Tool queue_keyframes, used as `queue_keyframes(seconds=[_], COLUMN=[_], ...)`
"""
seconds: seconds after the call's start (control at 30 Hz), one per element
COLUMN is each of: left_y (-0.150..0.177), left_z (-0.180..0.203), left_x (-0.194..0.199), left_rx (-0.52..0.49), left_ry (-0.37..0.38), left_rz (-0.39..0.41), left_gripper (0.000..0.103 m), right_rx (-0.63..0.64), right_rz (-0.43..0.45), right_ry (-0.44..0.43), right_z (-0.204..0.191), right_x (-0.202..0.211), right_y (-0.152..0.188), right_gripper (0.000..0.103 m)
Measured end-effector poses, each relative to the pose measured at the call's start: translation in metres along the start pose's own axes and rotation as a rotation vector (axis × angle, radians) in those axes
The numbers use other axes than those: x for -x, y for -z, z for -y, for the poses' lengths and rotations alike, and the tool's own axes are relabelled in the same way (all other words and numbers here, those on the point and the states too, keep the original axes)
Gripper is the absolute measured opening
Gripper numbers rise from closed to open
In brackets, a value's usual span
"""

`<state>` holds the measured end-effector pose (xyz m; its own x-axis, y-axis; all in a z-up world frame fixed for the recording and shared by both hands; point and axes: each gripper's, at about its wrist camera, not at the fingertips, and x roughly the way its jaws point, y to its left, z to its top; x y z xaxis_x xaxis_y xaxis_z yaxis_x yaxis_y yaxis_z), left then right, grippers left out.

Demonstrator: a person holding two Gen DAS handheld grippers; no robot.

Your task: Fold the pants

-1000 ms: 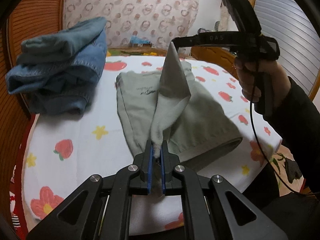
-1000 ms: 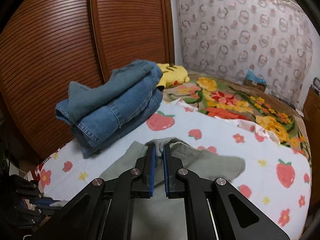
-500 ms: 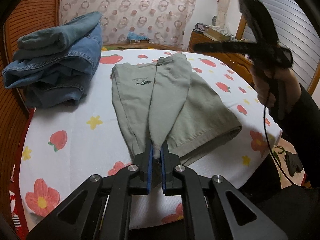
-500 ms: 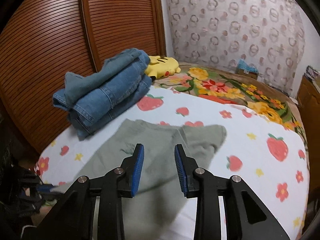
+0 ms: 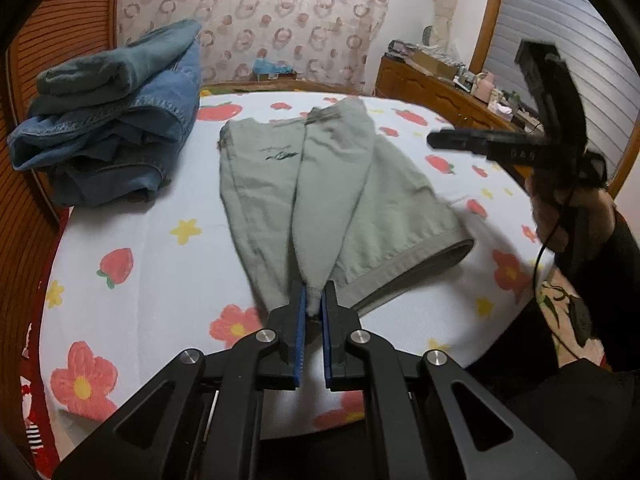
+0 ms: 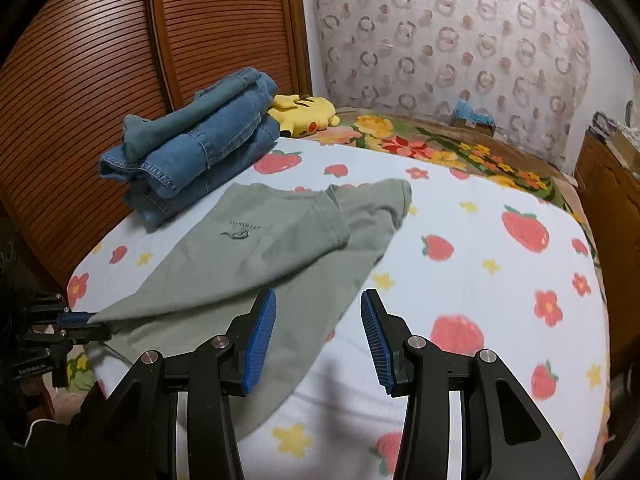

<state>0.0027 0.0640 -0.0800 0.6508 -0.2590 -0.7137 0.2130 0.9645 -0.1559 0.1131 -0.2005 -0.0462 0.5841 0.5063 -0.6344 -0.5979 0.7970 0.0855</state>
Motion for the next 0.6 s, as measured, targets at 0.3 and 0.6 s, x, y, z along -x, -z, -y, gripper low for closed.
queue_keyframes(seconds=[0.3, 0.6], left_y=[-0.002, -0.02], left_z=[-0.002, -0.003], left_x=[-0.005, 0.003], left_rx=[-0.001, -0.025], left_ry=[-0.047, -0.086], left_rz=[-0.011, 0.051], left_gripper=[0.013, 0.061], right_rx=[-0.056, -0.049], right_rz=[-0.001, -0.014], right_ry=[-0.029, 0.012], right_z=[0.005, 0.004], right_x=[0.002, -0.008], right_y=[0.023, 0.033], right_gripper=[0.046, 0.046])
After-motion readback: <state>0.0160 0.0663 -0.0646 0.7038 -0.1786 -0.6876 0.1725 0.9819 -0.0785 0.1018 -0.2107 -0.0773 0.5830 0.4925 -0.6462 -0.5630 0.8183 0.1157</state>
